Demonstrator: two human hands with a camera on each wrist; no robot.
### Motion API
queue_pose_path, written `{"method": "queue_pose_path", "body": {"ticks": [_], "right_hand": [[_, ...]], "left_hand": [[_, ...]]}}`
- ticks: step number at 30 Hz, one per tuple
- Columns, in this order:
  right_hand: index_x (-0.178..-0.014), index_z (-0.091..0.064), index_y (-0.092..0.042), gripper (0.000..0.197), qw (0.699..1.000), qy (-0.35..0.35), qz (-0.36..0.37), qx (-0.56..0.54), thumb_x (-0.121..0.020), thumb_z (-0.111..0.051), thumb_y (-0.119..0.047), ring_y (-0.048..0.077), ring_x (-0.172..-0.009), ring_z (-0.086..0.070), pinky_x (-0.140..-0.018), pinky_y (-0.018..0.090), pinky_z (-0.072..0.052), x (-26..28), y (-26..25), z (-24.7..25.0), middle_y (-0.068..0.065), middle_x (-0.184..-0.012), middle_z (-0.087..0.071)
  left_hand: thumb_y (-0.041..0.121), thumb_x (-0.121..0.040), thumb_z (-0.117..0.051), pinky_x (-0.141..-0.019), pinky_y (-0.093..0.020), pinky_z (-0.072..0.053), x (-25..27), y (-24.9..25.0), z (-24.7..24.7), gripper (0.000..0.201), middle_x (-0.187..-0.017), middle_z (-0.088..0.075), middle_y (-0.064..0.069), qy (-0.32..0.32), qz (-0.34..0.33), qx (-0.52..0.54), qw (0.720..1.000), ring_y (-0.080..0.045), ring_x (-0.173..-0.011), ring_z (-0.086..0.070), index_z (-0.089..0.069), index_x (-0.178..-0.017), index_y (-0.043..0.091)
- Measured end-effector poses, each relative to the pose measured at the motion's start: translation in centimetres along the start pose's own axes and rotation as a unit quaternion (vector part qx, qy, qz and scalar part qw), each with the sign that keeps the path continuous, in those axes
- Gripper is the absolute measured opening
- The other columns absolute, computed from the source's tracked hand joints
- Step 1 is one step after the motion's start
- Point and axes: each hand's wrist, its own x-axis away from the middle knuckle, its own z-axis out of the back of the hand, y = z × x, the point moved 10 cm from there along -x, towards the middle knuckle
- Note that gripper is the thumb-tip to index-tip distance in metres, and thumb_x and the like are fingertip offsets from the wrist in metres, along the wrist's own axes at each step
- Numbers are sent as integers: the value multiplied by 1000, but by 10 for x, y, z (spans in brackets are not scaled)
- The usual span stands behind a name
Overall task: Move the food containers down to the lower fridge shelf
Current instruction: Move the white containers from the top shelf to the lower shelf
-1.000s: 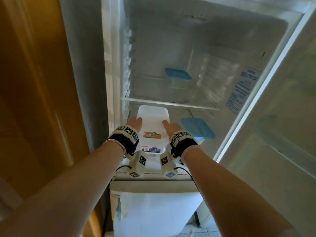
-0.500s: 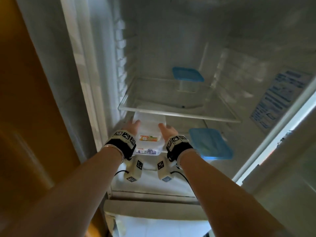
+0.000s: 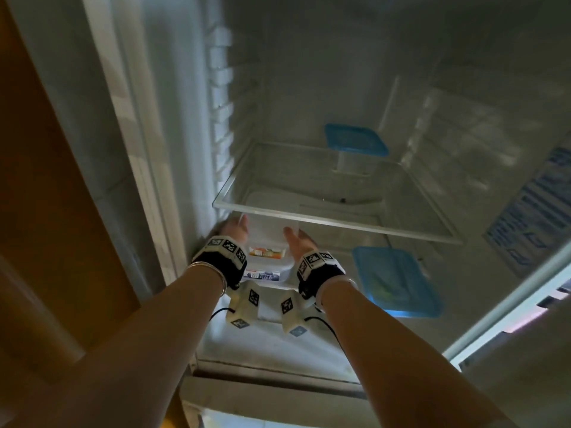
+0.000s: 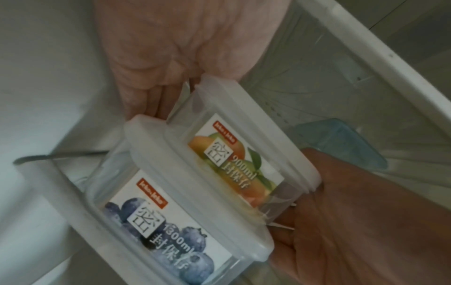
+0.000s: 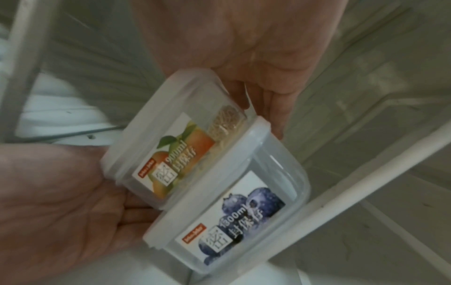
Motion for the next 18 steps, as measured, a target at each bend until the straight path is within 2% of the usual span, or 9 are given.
{"method": "queue_pose_path", "body": {"ticks": [3,5,7,8,10,12,13,15,18], "right_hand": [[-150,-21,-16,65,1000,7,-2,-7,-96,-30,-51,28,-142,-31,-114,42,-25,-5,-1,1,8,-156,-27],[-150,-18,-16,63,1000,10,-2,-7,-97,-29,-49,27,-143,-29,-114,40,-24,-8,-1,2,8,-157,-25],[-151,-15,-18,64,1000,11,-8,-12,-98,-29,-50,28,-144,-27,-115,41,-23,-8,2,2,7,-158,-23],[-152,-13,-19,65,1000,10,-10,-13,-97,-30,-51,28,-144,-26,-115,42,-23,-8,2,2,7,-158,-23],[-152,-9,-22,67,1000,6,-13,-13,-96,-30,-53,30,-144,-26,-114,44,-24,-7,1,1,7,-158,-22],[-152,-7,-23,69,1000,3,-10,-6,-95,-29,-55,31,-143,-28,-114,46,-25,-5,-2,0,8,-158,-22],[-152,-7,-23,69,1000,3,-9,-3,-95,-29,-56,31,-142,-29,-113,47,-26,-3,-3,0,9,-157,-24],[-152,-7,-24,69,1000,7,-8,5,-95,-29,-55,32,-141,-32,-113,48,-28,0,-5,1,10,-156,-26],[-152,-6,-22,68,1000,6,-14,20,-96,-28,-54,32,-139,-34,-113,47,-31,3,-5,-1,10,-156,-26]], "left_hand": [[31,-102,-24,-111,-39,-34,0,0,1,49,-138,-49,-21,3,17,19,1000,-33,-128,-46,-44,-135,1],[18,-102,-28,-114,-34,-30,0,-3,3,45,-149,-36,-19,15,34,30,999,-31,-138,-36,-32,-143,1],[0,-98,-28,-119,-33,-21,-4,-2,3,51,-156,-19,-20,17,17,-8,1000,-29,-144,-22,-15,-148,-2],[-2,-97,-29,-119,-34,-20,-6,-1,1,54,-156,-17,-20,19,4,-29,999,-29,-145,-21,-12,-148,-1],[10,-99,-34,-117,-35,-26,-6,5,3,50,-151,-31,-20,14,6,-39,999,-31,-140,-31,-22,-146,-1],[33,-99,-36,-110,-37,-35,1,10,10,52,-137,-52,-20,44,7,-50,998,-33,-128,-48,-40,-137,-3],[37,-99,-34,-107,-37,-39,2,13,9,54,-129,-58,-21,36,7,-79,996,-33,-122,-54,-46,-131,-5],[33,-100,-34,-101,-36,-42,7,20,8,50,-124,-61,-23,30,-10,-119,992,-35,-118,-56,-51,-124,-8],[19,-98,-39,-99,-33,-42,12,27,2,39,-130,-57,-20,6,-48,-158,986,-32,-121,-54,-52,-129,-1]]}}
